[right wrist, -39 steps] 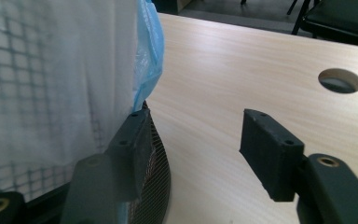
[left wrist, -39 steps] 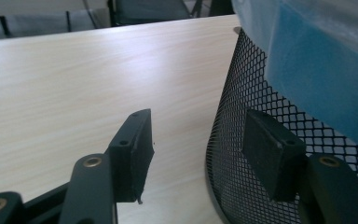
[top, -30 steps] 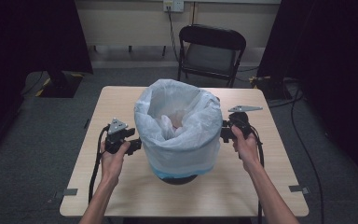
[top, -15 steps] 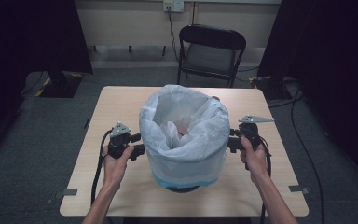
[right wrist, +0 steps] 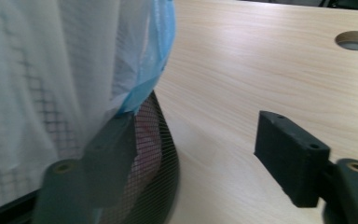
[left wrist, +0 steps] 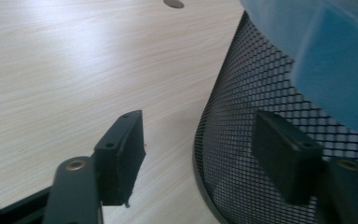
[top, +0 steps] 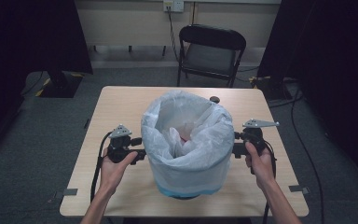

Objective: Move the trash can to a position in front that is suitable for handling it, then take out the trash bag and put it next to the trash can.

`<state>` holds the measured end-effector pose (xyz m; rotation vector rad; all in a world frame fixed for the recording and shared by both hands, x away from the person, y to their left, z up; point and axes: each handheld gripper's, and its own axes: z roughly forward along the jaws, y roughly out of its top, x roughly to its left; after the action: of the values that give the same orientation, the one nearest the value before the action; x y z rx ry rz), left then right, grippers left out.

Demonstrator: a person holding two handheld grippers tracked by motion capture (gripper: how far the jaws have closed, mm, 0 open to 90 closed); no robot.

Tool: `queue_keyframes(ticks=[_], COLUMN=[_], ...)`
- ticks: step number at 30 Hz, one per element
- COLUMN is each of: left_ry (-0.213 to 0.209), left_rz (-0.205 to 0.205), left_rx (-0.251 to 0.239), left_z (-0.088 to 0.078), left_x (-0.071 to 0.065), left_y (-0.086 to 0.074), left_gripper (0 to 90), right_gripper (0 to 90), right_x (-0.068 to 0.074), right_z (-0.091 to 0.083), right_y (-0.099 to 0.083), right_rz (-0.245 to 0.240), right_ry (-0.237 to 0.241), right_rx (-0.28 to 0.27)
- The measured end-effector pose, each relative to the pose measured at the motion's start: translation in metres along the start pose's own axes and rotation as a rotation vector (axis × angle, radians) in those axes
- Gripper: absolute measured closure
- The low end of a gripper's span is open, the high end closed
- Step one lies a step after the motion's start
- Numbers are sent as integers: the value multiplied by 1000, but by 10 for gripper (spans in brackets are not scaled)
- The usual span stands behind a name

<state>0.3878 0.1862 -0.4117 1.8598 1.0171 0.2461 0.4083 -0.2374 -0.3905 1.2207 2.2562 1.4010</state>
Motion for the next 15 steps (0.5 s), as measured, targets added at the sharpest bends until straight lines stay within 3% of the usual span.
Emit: queue_keyframes(ticks=[2,3,6,8,10,13,15], left_ry=[-11,6,-13,-9,-23,-20,-10], left_rz=[6,13,-13,-10,-30,-24,-6], left_rx=[1,-1,-47,-81,-104,-141,-160], left_z=[-2,-4,-14,-22,-27,-38,-46], left_x=[2,2,7,10,14,17,16], left_y=[1,2,6,8,12,22,27], left_gripper=[303,304,294,344,333,295,292], right_gripper=[210,198,137,135,139,207,328], right_x=[-2,-3,-8,-7,-6,-7,-9], right_z=[-1,-3,-9,-15,-17,-26,-32], right_y=[1,2,7,11,12,19,25], right_rz=[-2,-3,9,4,1,-9,-14], right_ry=[3,-1,-8,-41,-45,-50,-42], right_rx=[-7,-16,-43,-58,-61,-83,-95])
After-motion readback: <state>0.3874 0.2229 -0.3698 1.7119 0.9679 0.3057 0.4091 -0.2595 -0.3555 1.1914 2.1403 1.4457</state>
